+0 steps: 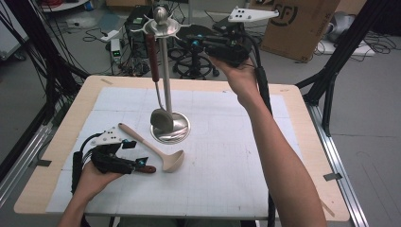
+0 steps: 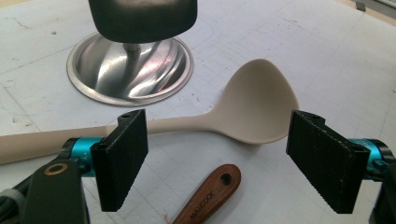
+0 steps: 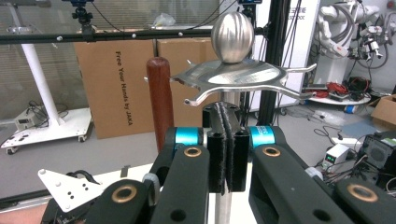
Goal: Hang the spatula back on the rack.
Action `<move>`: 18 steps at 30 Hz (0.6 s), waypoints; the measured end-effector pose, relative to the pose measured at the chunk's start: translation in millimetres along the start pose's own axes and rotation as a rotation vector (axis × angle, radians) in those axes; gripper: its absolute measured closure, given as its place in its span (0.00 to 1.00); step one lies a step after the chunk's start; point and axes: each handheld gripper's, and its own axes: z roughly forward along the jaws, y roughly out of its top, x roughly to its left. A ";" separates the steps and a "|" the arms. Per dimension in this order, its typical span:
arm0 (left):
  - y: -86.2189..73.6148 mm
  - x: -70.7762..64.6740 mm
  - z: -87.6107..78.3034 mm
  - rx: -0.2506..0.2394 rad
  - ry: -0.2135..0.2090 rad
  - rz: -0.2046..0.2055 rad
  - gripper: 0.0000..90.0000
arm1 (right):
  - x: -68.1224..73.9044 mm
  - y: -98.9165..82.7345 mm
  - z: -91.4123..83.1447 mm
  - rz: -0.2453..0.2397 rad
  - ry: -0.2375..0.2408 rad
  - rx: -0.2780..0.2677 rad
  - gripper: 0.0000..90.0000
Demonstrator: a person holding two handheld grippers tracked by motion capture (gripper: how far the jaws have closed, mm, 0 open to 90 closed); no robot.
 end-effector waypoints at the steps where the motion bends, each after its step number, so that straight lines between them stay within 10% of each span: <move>1: 0.0 0.0 0.1 0.000 0.001 -0.001 0.24 | 0.0 0.0 0.5 0.001 0.002 -0.002 0.99; 18: -0.2 -1.1 -0.4 0.004 0.007 0.004 0.24 | 9.5 5.1 8.9 -0.034 0.017 -0.001 0.99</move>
